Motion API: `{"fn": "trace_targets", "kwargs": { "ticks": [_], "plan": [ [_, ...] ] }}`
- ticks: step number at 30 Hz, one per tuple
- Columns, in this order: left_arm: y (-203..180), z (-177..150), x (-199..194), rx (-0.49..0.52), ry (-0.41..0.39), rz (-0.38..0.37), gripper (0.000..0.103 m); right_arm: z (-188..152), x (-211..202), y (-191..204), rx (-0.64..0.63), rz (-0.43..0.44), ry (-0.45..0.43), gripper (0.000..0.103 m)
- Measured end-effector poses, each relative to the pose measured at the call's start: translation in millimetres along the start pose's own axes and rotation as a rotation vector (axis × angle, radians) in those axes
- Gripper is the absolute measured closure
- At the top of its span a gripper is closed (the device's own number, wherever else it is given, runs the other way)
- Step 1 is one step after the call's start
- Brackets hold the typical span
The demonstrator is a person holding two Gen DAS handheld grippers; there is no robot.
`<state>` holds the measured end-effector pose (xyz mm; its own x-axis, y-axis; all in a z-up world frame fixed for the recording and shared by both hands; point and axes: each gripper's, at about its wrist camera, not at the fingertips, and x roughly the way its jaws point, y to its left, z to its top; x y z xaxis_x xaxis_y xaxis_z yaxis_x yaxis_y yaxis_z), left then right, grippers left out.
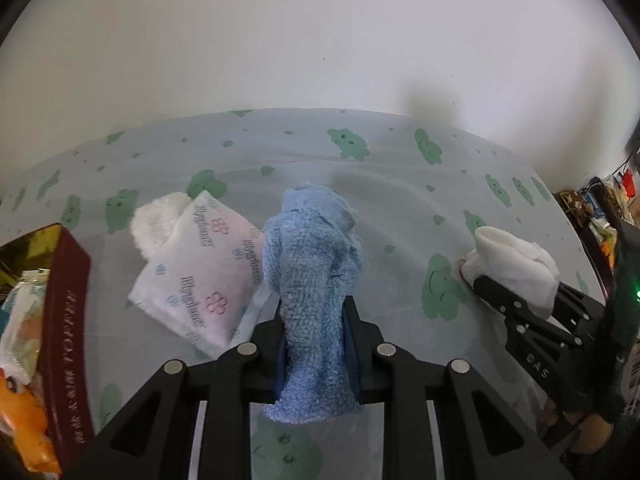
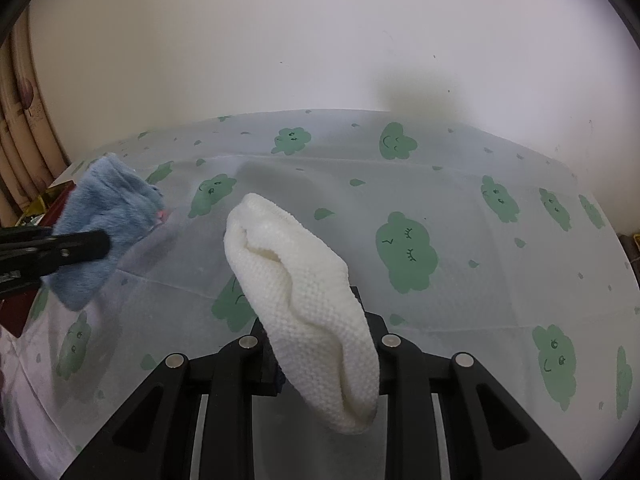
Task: Organize soft objects
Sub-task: 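Carry the blue towel sock into the tin with the left tool and release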
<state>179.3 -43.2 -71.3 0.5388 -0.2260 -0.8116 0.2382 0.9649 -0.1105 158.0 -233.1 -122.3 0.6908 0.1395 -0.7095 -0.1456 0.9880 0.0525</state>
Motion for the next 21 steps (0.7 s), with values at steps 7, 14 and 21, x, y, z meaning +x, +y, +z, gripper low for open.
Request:
{"fn": "trace_targets", "kwargs": {
  "ticks": [7,14,21],
  "plan": [
    [8.8,-7.0,-23.9,-0.016,-0.012,0.021,0.080,-1.1,-0.4,0.7,-0.003,-0.007,0.001,0.080],
    [29.4,-12.6,-51.3,-0.043,-0.034,0.068,0.080,-0.3,-0.7,2.2,-0.007,-0.013,0.003,0.080],
    [63.0,-16.9,-79.8,-0.104,-0.053,0.124,0.080,-0.2,-1.0,1.6,-0.002,-0.009,0.002,0.080]
  ]
}}
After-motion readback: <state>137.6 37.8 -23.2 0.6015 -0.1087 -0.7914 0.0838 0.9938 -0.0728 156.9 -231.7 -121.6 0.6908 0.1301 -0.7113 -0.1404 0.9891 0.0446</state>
